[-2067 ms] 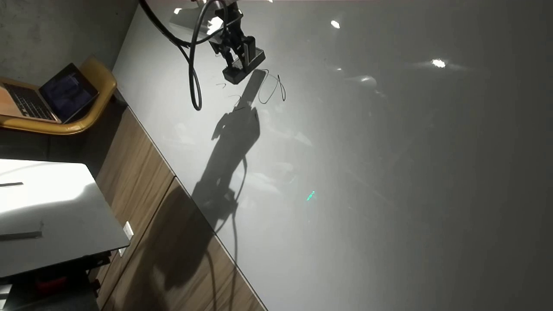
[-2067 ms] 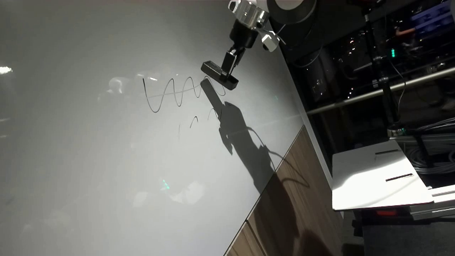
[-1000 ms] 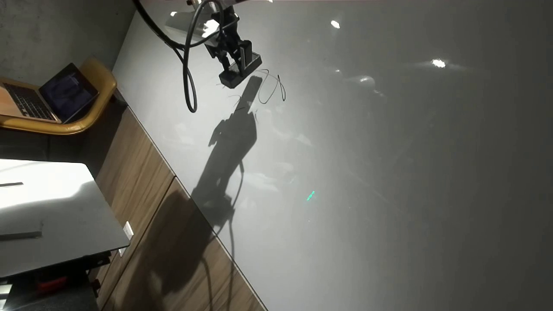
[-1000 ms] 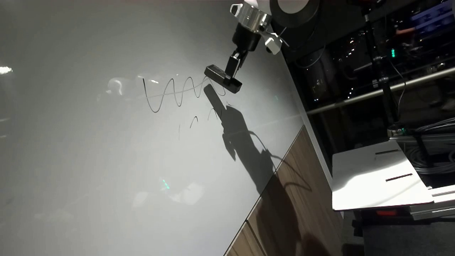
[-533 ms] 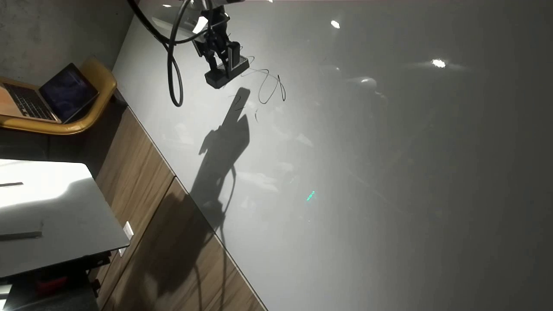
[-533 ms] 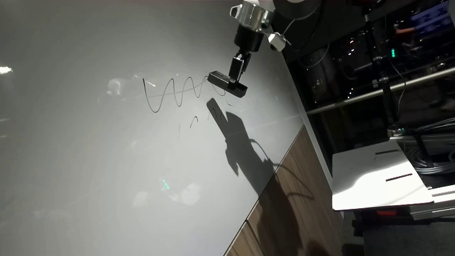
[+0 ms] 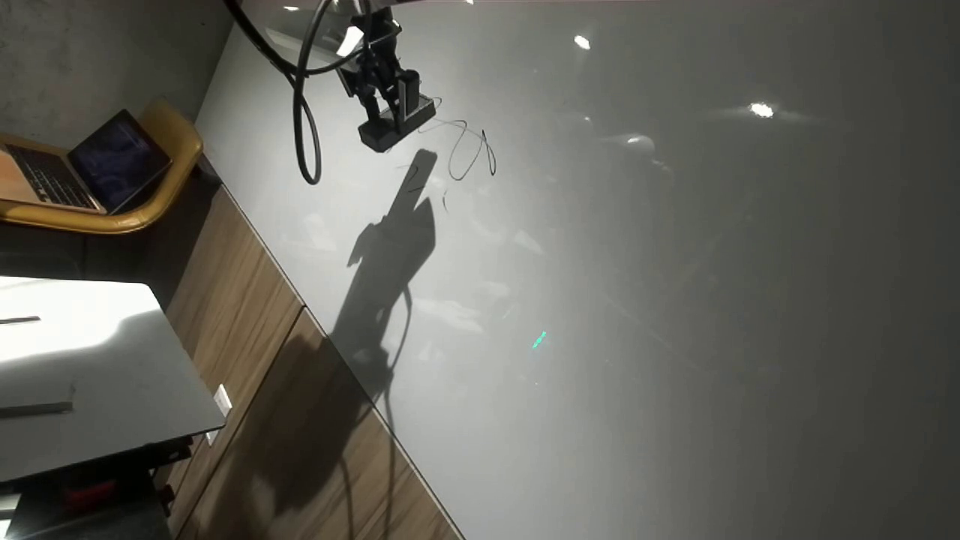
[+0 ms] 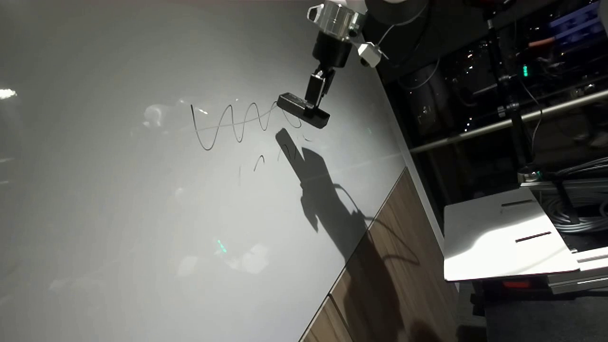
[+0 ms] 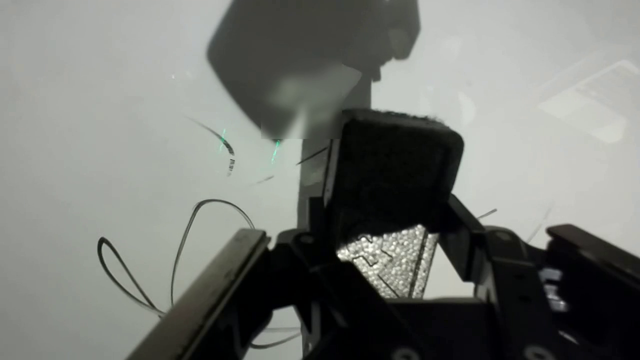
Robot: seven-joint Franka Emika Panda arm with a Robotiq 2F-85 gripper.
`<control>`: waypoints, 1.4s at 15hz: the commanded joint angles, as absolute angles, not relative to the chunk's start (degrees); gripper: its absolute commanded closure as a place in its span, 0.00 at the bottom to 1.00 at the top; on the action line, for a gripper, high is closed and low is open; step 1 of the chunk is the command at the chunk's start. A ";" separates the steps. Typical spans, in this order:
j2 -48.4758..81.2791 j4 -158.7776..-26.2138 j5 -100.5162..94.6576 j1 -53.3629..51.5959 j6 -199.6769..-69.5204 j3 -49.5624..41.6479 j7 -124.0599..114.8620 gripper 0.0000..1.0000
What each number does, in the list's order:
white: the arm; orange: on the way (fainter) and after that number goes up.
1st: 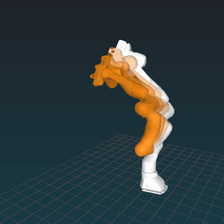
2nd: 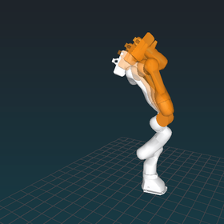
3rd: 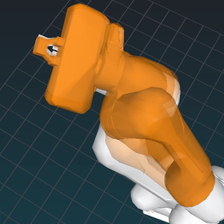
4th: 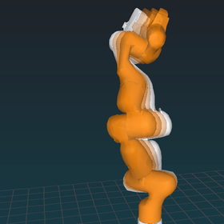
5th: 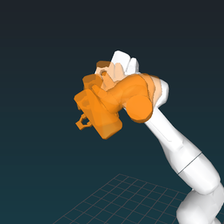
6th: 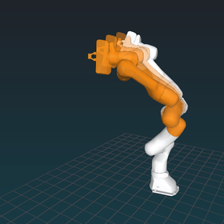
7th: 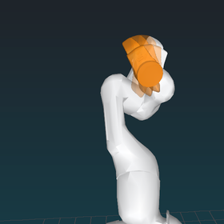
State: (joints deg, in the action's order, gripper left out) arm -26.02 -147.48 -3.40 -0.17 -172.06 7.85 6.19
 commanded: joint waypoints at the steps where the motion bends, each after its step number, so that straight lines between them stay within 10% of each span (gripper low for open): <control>1: -26.87 -147.39 -5.50 -0.30 -172.61 6.90 5.87 0.68; 21: -28.11 -148.40 -3.73 -3.68 -169.45 5.51 5.02 0.68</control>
